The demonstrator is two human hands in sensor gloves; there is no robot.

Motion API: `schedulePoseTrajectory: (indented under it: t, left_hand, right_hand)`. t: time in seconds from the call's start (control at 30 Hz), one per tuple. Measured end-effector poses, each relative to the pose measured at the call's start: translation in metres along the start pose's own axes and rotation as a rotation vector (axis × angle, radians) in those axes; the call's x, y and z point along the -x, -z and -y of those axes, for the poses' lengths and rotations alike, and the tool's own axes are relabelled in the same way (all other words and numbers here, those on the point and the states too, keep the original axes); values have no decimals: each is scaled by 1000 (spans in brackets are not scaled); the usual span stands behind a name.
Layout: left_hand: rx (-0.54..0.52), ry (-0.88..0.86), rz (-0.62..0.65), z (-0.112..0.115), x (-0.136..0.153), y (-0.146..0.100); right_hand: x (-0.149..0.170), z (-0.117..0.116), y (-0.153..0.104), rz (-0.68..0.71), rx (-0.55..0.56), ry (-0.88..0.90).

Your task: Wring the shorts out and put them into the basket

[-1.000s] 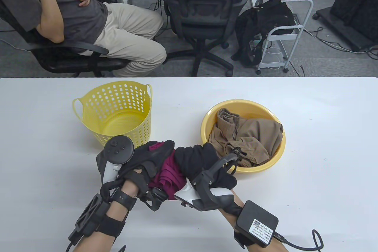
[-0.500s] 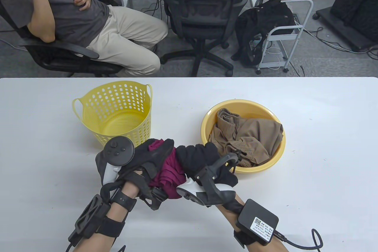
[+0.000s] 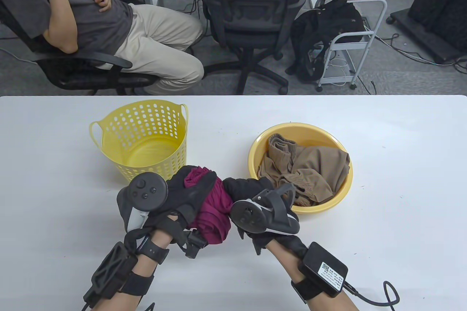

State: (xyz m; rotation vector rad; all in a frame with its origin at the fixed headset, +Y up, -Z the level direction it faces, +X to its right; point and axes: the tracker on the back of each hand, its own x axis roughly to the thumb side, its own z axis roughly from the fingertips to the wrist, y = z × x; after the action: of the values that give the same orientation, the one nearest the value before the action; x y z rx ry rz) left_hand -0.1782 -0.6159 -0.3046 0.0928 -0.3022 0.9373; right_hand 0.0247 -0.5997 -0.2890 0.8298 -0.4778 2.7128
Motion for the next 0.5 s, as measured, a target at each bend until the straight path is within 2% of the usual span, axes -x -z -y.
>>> schedulePoseTrajectory:
  t: [0.3,0.5]
  left_hand:
    - [-2,-17,98,-1,-5,-1]
    - [-8,-92,195,-4,-8,-3]
  right_hand:
    - [18,-6,4,-90,-149,254]
    - [34,-16,6,-167,-233,523]
